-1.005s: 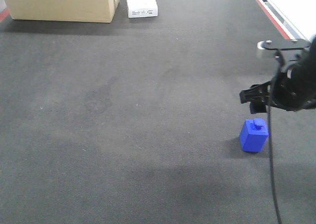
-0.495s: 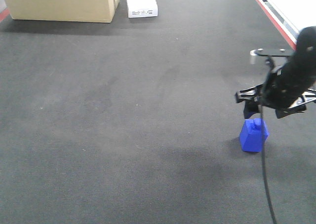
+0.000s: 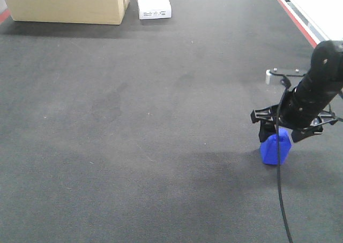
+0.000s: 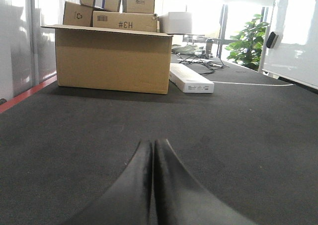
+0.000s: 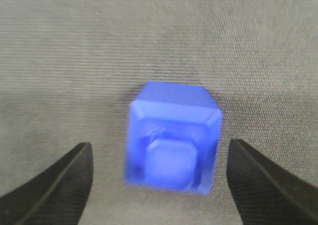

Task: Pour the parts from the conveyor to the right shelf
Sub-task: 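Close the right gripper on the blue block and lift it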

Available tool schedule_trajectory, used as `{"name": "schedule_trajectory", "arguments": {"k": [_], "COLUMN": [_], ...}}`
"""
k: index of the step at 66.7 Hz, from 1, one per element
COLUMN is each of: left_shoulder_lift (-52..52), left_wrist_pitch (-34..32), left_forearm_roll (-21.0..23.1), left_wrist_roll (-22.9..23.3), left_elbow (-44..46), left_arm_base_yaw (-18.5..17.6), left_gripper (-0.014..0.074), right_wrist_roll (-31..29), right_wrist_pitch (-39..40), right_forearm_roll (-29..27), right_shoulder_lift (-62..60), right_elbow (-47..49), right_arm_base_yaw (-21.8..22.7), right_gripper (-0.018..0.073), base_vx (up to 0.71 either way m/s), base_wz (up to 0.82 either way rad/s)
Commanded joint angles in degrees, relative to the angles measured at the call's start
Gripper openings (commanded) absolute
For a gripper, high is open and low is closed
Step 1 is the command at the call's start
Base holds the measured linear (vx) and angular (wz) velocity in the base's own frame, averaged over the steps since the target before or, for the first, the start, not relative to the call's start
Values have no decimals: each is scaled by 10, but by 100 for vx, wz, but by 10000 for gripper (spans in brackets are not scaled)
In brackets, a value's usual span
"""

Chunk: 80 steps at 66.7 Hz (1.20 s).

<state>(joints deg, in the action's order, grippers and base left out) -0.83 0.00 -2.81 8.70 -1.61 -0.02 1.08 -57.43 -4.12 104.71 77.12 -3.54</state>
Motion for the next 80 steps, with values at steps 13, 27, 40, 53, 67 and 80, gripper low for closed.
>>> {"name": "schedule_trajectory", "arguments": {"k": [13, 27, 40, 53, 67, 80], "left_shoulder_lift": [-5, -5, -5, -5, -5, -5], "left_wrist_pitch": [-45, -45, -45, -45, -45, -45], "left_forearm_roll": [5, 5, 5, 5, 5, 5], "left_wrist_roll": [4, 4, 4, 4, 4, 4], "left_elbow": [-15, -15, -15, -15, -15, -15], "left_arm_base_yaw": [-1, -1, -1, -1, -1, -1], "left_gripper": [-6, -6, -6, -6, -6, -6], "right_wrist_roll": [6, 5, -6, -17, -55, -55], "right_wrist_pitch": [10, 15, 52, 156, 174, 214], "right_forearm_roll": [10, 10, 12, 12, 3, 3], "right_shoulder_lift": [-4, -5, -61, -204, -365, -500], "right_elbow": [17, 17, -17, -127, -204, -273], "right_arm_base_yaw": [3, 3, 3, 3, 0, 0], "right_gripper": [400, 64, -10, -8, -8, -8], "base_vx": [0, 0, 0, 0, 0, 0], "base_wz": [0, 0, 0, 0, 0, 0]}}
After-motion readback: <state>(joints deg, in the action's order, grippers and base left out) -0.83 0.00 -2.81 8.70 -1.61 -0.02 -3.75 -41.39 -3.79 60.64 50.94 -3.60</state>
